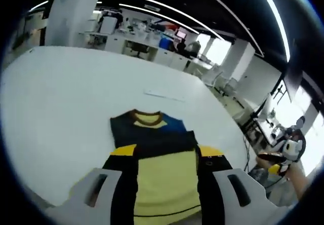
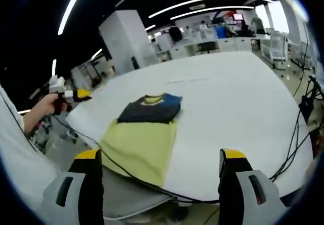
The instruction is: Fold the garment on the visible template until the final outline fits inside the template.
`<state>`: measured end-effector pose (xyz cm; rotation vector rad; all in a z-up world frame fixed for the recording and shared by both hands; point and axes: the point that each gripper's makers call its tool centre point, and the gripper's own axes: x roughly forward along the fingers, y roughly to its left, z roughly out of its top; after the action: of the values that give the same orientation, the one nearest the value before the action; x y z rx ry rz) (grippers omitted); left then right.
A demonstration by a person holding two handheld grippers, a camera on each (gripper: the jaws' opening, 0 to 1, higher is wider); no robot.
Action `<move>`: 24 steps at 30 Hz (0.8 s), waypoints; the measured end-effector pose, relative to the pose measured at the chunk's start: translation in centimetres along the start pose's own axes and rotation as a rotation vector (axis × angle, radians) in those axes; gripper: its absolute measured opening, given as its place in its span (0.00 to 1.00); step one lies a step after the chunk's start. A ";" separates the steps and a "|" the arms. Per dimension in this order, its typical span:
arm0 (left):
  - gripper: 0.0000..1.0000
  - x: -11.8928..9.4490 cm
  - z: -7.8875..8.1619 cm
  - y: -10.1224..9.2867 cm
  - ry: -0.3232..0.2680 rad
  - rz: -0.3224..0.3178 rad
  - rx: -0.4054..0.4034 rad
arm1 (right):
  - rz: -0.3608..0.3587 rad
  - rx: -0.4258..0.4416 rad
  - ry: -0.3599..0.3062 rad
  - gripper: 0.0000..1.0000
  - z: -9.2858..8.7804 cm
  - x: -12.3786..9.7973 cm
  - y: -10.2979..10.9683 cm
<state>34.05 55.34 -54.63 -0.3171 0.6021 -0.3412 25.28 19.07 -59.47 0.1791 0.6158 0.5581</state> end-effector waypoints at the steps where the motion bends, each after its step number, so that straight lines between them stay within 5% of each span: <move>1: 0.42 -0.6 0.0 0.2 -0.004 0.007 -0.001 | 0.001 -0.001 0.001 0.95 0.0 0.0 0.0; 24: 0.41 -16.2 6.1 6.1 -0.247 0.219 0.022 | 0.074 -0.051 0.034 0.95 0.3 1.9 2.4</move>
<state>26.55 68.39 -44.22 -0.2649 0.3847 -0.0957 25.67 22.08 -59.39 0.1447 0.6290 0.6485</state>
